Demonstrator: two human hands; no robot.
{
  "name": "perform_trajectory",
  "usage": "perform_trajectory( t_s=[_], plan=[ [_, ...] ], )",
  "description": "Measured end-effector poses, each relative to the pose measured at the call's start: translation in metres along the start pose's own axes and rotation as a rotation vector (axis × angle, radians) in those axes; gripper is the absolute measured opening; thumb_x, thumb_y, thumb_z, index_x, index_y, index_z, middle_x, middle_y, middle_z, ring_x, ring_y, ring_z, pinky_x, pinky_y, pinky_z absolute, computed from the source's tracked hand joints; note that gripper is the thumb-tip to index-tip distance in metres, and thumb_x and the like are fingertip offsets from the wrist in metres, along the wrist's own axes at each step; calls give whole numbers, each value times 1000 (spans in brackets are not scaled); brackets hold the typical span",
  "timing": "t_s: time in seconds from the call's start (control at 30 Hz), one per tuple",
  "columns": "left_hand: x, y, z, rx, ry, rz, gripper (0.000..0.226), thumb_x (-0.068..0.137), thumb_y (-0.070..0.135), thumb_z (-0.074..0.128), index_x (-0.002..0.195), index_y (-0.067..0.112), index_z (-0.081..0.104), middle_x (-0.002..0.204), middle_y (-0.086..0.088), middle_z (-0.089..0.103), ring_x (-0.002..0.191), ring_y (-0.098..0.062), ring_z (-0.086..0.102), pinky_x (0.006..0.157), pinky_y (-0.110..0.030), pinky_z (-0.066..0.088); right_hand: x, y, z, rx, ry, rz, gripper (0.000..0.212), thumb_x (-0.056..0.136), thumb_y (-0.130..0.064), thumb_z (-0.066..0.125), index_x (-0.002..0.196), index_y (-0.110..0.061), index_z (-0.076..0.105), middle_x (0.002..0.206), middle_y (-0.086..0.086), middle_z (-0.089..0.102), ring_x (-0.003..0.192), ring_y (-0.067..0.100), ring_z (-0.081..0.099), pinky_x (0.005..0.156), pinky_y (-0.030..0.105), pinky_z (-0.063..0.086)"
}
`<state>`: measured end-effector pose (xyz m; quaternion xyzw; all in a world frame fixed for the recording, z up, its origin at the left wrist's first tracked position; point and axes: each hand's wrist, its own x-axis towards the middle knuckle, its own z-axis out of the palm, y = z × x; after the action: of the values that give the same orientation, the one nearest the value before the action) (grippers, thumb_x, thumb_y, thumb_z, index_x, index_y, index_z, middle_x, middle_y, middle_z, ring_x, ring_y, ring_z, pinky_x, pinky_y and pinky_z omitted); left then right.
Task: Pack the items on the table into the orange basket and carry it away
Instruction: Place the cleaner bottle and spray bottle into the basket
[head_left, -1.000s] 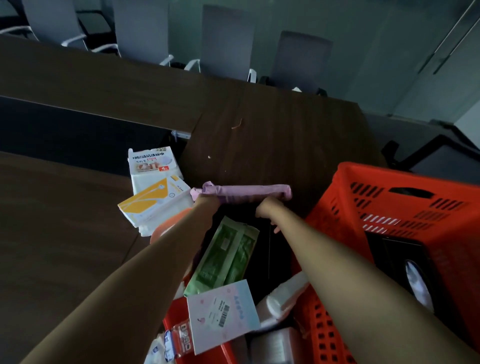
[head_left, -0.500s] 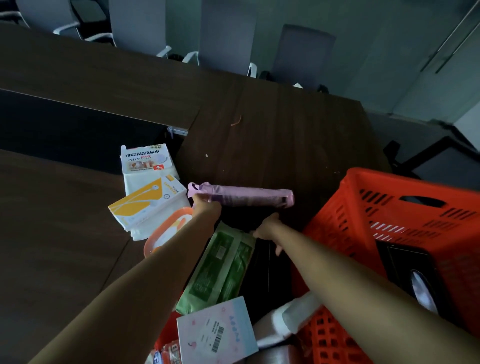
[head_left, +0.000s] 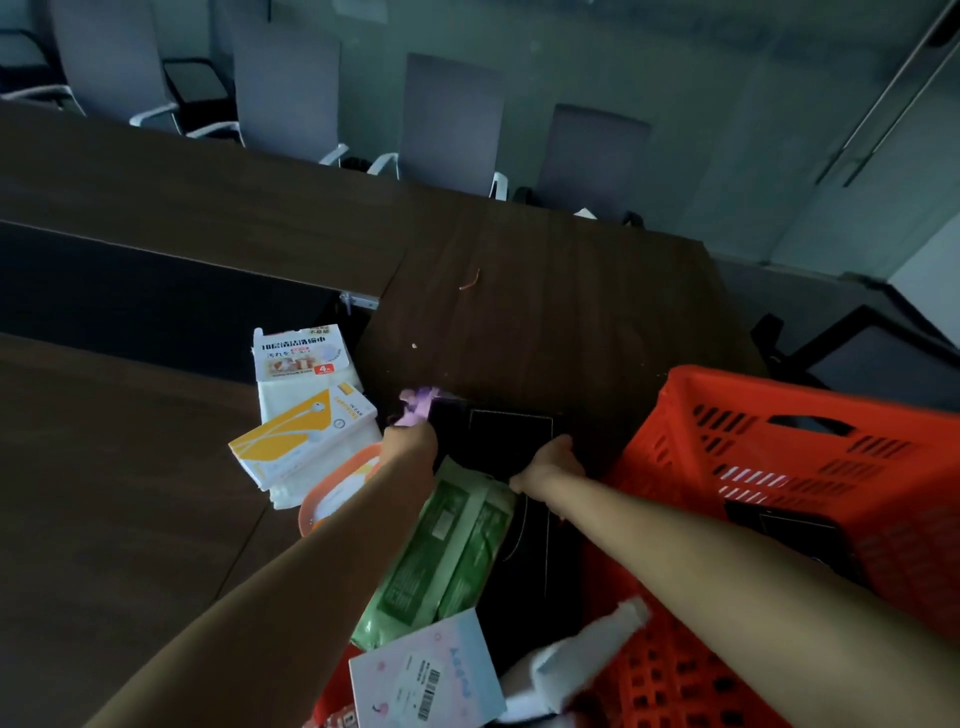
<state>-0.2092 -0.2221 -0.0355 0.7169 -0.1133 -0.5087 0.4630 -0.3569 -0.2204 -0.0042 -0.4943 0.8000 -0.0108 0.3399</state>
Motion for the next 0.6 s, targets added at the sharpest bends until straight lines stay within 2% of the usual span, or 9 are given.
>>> perform_trajectory(
  t_s=[0.07,0.13,0.2,0.3,0.37,0.4,0.47,0.53,0.6],
  plan=[
    [-12,9,0,-47,-5,21,40,92,11,44,128,-3,54,125,-17,59,109,-33,61,78,-27,50,-6,-6,-19,21,29,-54,85,78,-18,74,144,-9,20,137,14,50,122,28,55,93,30,49],
    [-32,26,-2,-83,2,68,39,82,10,47,116,-4,61,117,-22,64,104,-38,63,80,-34,49,-18,-11,-43,48,97,-93,74,79,-17,74,137,-7,28,135,14,52,121,29,55,91,30,49],
    [-47,41,-3,-117,5,119,46,71,10,44,113,-2,62,117,-28,63,107,-43,62,85,-44,52,-28,-16,-59,62,158,-135,63,82,-14,70,132,-7,31,132,15,54,119,30,56,91,32,48],
    [-67,65,-4,-213,-77,172,55,70,14,46,121,-4,53,106,-42,54,90,-57,58,76,-61,51,-49,-24,-92,51,251,-216,56,84,-16,66,129,-8,33,129,14,56,117,32,57,91,34,49],
    [-85,84,-5,-286,-113,193,54,69,20,51,120,3,57,125,-35,52,87,-51,60,91,-69,39,-64,-29,-116,49,280,-278,62,81,-19,70,130,-8,33,130,13,55,119,33,56,92,36,49],
    [-106,95,-8,-339,-115,220,50,70,20,51,117,7,60,128,-31,53,78,-41,59,97,-68,35,-75,-30,-129,68,298,-311,64,81,-19,72,130,-7,32,131,13,54,120,33,55,94,36,49],
    [-145,115,-13,-391,-107,306,38,77,15,49,112,15,64,115,-25,64,75,-25,51,102,-57,39,-95,-34,-152,100,329,-363,66,80,-20,73,131,-7,32,132,13,54,120,33,55,93,37,49],
    [-172,130,-16,-408,-112,362,35,85,9,43,113,19,61,102,-11,62,80,-23,51,100,-47,45,-112,-38,-171,101,358,-399,67,79,-22,73,131,-7,33,131,13,55,118,33,56,89,36,50],
    [-197,140,-18,-426,-143,388,31,87,9,41,107,23,60,101,-6,62,87,-23,51,95,-43,47,-131,-34,-191,100,384,-422,69,79,-23,73,133,-6,32,130,13,55,118,33,57,88,34,50]
  ],
)
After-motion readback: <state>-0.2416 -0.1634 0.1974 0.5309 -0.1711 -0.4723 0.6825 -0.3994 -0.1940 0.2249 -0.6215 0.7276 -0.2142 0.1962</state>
